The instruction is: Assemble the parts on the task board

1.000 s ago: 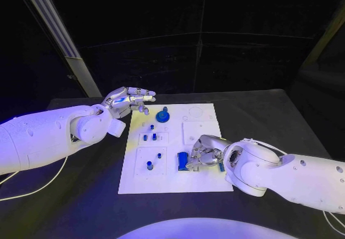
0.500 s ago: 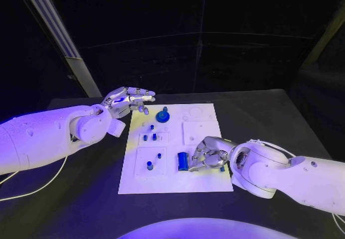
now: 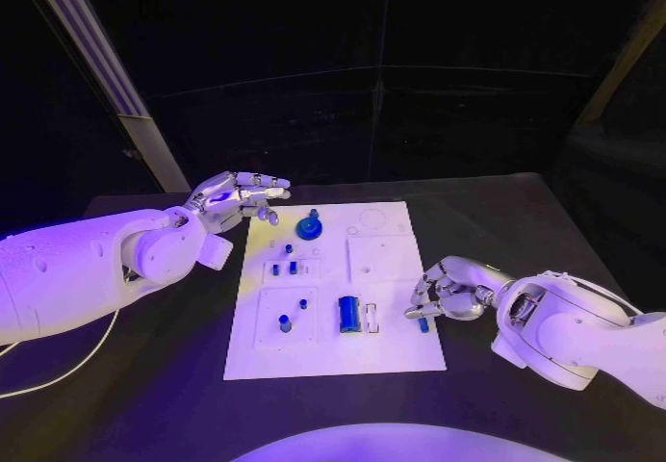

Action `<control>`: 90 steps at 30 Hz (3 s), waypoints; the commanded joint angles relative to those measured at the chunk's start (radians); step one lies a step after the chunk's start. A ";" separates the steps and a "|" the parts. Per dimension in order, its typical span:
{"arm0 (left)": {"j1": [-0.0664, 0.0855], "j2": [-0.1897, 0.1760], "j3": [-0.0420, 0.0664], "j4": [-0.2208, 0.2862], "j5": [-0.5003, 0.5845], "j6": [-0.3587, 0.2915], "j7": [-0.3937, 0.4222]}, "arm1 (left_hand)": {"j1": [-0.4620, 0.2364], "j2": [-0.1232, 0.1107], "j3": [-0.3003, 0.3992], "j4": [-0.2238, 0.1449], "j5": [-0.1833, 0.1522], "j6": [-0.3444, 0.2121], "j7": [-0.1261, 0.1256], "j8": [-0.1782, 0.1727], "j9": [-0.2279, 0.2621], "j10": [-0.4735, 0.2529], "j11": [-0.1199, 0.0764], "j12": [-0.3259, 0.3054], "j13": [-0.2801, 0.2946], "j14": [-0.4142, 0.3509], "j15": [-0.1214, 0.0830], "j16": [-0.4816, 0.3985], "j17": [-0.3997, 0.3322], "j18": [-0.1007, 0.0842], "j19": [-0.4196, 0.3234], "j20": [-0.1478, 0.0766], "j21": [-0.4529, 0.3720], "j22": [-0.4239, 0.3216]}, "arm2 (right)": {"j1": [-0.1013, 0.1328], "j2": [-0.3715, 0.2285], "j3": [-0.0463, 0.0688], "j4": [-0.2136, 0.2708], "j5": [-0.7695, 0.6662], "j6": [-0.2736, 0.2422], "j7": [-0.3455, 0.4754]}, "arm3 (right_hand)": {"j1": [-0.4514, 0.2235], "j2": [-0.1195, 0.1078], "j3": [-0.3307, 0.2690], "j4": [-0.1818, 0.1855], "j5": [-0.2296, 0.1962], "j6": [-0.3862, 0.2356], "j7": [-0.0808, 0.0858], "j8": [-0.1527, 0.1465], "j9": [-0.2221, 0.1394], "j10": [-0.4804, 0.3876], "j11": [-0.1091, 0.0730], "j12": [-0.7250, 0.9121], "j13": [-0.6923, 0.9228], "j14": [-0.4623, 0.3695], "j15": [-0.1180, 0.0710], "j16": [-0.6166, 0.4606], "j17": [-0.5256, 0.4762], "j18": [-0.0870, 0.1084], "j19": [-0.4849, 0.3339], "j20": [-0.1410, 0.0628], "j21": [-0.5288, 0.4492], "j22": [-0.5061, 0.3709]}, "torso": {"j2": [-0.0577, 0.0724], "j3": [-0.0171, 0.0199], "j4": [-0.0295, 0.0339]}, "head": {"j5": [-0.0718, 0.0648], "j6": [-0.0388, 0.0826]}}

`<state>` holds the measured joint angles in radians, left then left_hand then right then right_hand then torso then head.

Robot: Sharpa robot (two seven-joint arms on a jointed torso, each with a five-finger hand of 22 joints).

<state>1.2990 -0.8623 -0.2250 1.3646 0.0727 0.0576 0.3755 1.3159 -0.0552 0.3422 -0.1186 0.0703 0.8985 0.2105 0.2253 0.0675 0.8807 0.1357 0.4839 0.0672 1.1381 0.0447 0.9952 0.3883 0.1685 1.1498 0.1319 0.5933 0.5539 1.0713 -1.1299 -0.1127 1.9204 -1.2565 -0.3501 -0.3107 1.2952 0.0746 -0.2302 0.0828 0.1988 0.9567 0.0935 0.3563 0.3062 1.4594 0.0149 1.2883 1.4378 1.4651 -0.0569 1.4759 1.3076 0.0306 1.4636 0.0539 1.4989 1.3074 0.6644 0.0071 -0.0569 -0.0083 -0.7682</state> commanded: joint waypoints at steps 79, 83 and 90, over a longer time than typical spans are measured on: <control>-0.001 0.006 -0.005 -0.003 -0.017 0.015 0.021 | 0.005 0.015 0.000 -0.002 0.004 -0.009 0.001 0.011 0.001 -0.007 0.001 0.008 0.000 -0.005 -0.001 0.009 -0.004 0.014 0.002 0.006 -0.003 -0.001 | -0.027 0.118 -0.001 -0.025 -0.268 0.098 -0.279 | 0.149 0.096 0.092 -0.062 0.014 0.067 -0.009 -0.104 -0.020 0.003 -0.012 -0.002 -0.048 0.072 -0.006 0.006 0.090 -0.012 0.060 -0.005 0.018 0.202 | 0.000 -0.0009 -0.0022 | -0.014 -0.011; -0.001 0.007 -0.005 -0.004 -0.017 0.015 0.021 | 0.005 0.015 0.000 -0.002 0.004 -0.009 0.001 0.011 0.001 -0.007 0.001 0.008 0.000 -0.005 -0.001 0.009 -0.004 0.014 0.002 0.006 -0.003 -0.001 | -0.026 0.110 -0.001 -0.011 -0.191 0.043 -0.261 | 0.145 0.092 0.109 -0.065 0.028 0.069 -0.008 -0.111 -0.023 0.001 -0.012 -0.005 -0.049 0.072 -0.006 0.005 0.090 -0.011 0.060 -0.005 0.017 0.202 | -0.001 -0.0014 -0.0028 | -0.015 -0.009; -0.001 0.009 -0.005 -0.004 -0.017 0.015 0.020 | 0.005 0.015 0.000 -0.002 0.004 -0.009 0.001 0.011 0.001 -0.007 0.001 0.008 0.000 -0.005 -0.001 0.009 -0.004 0.014 0.002 0.006 -0.003 -0.001 | -0.026 0.109 0.000 0.000 -0.112 -0.012 -0.241 | 0.132 0.084 0.118 -0.061 0.028 0.072 -0.007 -0.116 -0.025 0.001 -0.010 -0.007 -0.051 0.072 -0.005 0.005 0.090 -0.011 0.060 -0.004 0.017 0.202 | 0.000 -0.0017 -0.0009 | -0.014 -0.009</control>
<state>1.2964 -0.8546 -0.2305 1.3604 0.0597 0.0609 0.3907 1.3210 -0.0501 0.3423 -0.1186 0.0703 0.8985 0.2105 0.2296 0.0683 0.8807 0.1358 0.4879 0.0669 1.1382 0.0447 0.9986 0.3855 0.1685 1.1498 0.1319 0.5933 0.5536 1.0440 -1.0215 -0.1134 1.9166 -1.4512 -0.2986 -0.5716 1.3791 0.0980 -0.1184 0.0230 0.2243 1.0216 0.0834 0.2431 0.2812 1.4646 0.0020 1.2853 1.5357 1.4648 -0.0637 1.4856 1.3073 0.0306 1.4673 0.0501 1.5179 1.3073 0.6644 0.0056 -0.0590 -0.0229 -0.7775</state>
